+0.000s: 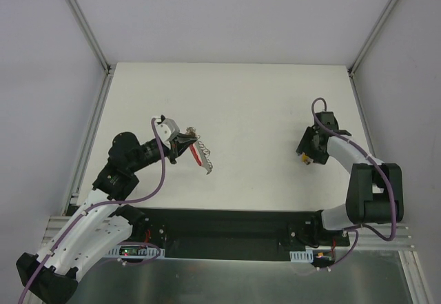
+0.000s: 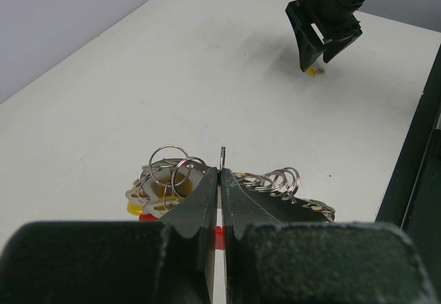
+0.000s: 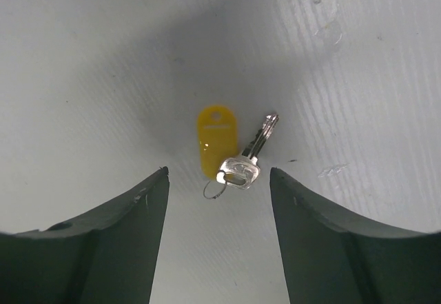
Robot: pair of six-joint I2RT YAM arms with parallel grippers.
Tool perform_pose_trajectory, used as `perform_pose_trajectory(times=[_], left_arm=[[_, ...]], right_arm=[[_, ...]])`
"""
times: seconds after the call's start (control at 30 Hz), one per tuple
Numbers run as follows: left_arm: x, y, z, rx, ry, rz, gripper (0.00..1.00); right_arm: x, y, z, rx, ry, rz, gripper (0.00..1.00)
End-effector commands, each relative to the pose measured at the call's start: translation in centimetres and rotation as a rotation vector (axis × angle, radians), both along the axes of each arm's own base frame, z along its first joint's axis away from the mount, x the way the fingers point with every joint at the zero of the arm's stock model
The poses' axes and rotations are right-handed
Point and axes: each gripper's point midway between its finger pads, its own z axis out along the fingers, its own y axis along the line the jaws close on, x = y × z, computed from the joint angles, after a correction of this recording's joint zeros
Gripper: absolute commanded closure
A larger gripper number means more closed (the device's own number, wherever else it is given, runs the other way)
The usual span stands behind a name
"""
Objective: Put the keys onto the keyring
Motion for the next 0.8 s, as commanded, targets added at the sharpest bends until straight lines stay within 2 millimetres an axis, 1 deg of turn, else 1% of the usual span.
perform_pose_trajectory(times=[0.0, 0.13, 0.2, 0.27, 0.4, 0.43, 0.47, 0.5, 0.53, 0.63, 0.7, 0.77], left_arm=[[0.3, 0.2, 2.5, -0.030, -0.084, 0.011, 1.00], [0.2, 0.2, 2.4, -0.029, -0.082, 0.006, 1.00], [0.2, 0.1, 2.4, -0.029, -0.082, 0.005, 1.00], [0.2, 0.1, 2.5, -0.030, -0.083, 0.005, 1.00], [0.2, 0.1, 2.4, -0.028, -0.085, 0.005, 1.00], [0.2, 0.2, 2.4, -0.027, -0.083, 0.006, 1.00], [0.3, 0.2, 2.3, -0.025, -0.083, 0.006, 1.00], [0.2, 0.2, 2.3, -0.025, -0.083, 0.006, 1.00], [0.3, 0.2, 2.2, -0.024, -0.081, 0.008, 1.00], [0.3, 0.2, 2.2, -0.022, -0.083, 0.008, 1.00], [0.4, 0.2, 2.0, -0.018, -0.080, 0.009, 1.00], [0.4, 0.2, 2.0, -0.016, -0.080, 0.011, 1.00]], right_arm=[[1.3, 0.6, 0.3, 0.048, -0.022, -0.028, 0.37], [1.4, 1.5, -0.5, 0.083, 0.006, -0.022, 0.37], [1.7, 2.0, -0.4, 0.096, -0.001, -0.013, 0.37], [1.9, 2.9, -0.5, 0.109, 0.005, 0.004, 0.37], [2.9, 5.1, -0.3, 0.132, -0.010, 0.049, 0.37], [3.5, 6.1, 0.2, 0.134, -0.025, 0.075, 0.37], [3.7, 7.1, 0.2, 0.164, -0.023, 0.104, 0.37], [4.0, 7.6, 0.3, 0.169, -0.026, 0.124, 0.37], [4.7, 8.5, 0.9, 0.174, -0.041, 0.151, 0.37], [5.2, 9.8, 1.5, 0.184, -0.052, 0.214, 0.37], [5.6, 10.0, 2.5, 0.177, -0.078, 0.272, 0.39], [5.4, 9.6, 3.2, 0.141, -0.084, 0.322, 0.39]])
